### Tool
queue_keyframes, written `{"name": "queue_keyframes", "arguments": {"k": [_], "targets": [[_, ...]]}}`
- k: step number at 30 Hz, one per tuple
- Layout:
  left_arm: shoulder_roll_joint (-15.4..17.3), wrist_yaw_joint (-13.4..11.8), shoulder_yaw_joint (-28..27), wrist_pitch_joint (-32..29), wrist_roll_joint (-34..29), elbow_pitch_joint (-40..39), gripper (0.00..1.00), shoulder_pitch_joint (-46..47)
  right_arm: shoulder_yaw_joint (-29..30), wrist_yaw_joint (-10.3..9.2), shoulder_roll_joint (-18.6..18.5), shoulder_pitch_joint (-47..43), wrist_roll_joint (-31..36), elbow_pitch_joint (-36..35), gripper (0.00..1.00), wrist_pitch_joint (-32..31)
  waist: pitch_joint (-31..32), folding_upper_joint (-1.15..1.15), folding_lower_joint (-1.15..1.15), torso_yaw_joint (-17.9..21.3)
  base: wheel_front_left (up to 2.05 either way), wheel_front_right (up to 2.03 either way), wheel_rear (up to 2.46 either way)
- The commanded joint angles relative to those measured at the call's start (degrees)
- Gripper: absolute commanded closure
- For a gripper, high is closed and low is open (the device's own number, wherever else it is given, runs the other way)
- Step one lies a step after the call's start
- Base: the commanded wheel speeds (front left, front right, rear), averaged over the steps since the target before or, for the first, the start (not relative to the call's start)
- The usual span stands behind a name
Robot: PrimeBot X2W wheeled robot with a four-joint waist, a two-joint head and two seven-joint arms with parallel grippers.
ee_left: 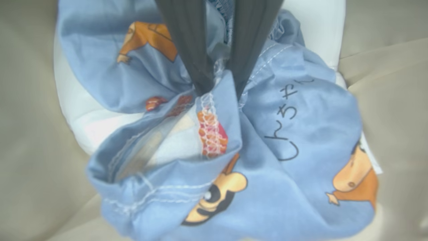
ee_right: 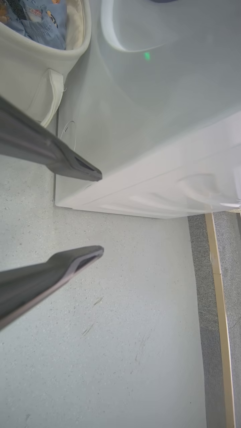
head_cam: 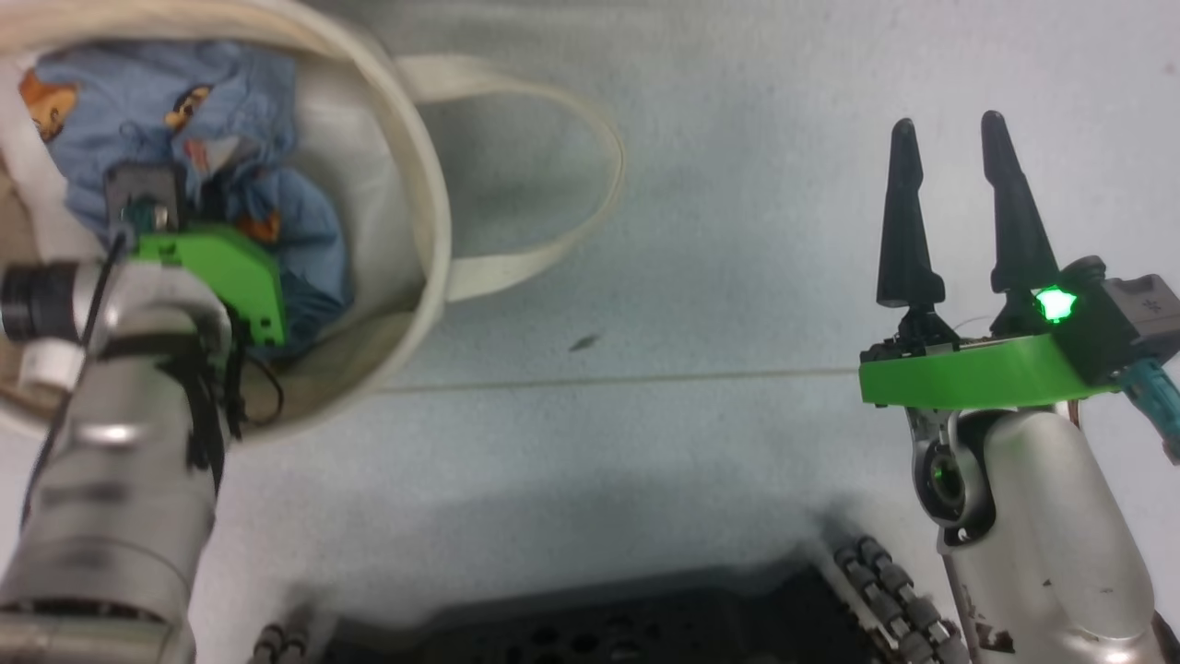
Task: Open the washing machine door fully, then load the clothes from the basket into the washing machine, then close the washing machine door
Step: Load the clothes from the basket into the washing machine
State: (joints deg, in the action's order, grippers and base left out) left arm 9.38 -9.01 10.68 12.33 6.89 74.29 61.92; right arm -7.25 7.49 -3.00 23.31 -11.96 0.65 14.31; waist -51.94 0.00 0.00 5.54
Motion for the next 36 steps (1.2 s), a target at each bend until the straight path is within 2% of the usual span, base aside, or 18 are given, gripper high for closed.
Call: {"name": "queue_keyframes", "arguments": {"k": [1,4,9,13,20,30,36], "targets": [[1.96,0.04,-1.64,1.47,0.94,-0.4,1.0,-3.52,-1.45,0.0,0.13,-1.41,-0.36,-1.03,0.0,0.69,2.77,0.0,0.0,-0.57,0.0,0.0,0.0],[1.8,0.75,-3.53,2.57,2.98,-3.98,1.0,-6.27,-1.45,0.0,0.13,-1.44,-0.93,-0.33,0.0,0.69,6.53,0.0,0.0,-1.14,0.0,0.0,0.0],[1.28,0.34,-5.88,2.64,2.53,-21.34,1.0,-15.29,-1.63,0.0,0.13,-2.4,-1.56,0.77,0.0,0.69,13.37,0.0,0.0,-2.86,0.0,0.0,0.0],[-0.33,-0.24,-8.41,2.65,0.88,-34.22,1.0,-22.59,-2.05,0.0,0.13,-3.29,-1.52,1.83,0.0,0.69,18.98,0.0,0.0,-4.34,0.0,0.0,0.0],[-3.42,1.1,-12.3,2.66,-1.75,-51.0,1.0,-33.96,-2.49,0.0,0.13,-6.51,-2.48,3.68,0.0,0.69,29.53,0.0,0.0,-6.21,0.0,0.0,0.0],[-5.88,4.37,-12.99,2.66,-3.7,-64.34,1.0,-46.92,-2.35,0.0,0.13,-12.7,-4.99,4.95,0.0,0.69,41.69,0.0,0.0,-7.47,0.0,0.0,0.0],[-6.36,4.4,-12.94,2.66,-2.91,-66.96,1.0,-52.27,-2.19,0.0,0.13,-15.73,-6.15,5.35,0.0,0.69,45.64,0.0,0.0,-7.62,0.0,0.0,0.0]]}}
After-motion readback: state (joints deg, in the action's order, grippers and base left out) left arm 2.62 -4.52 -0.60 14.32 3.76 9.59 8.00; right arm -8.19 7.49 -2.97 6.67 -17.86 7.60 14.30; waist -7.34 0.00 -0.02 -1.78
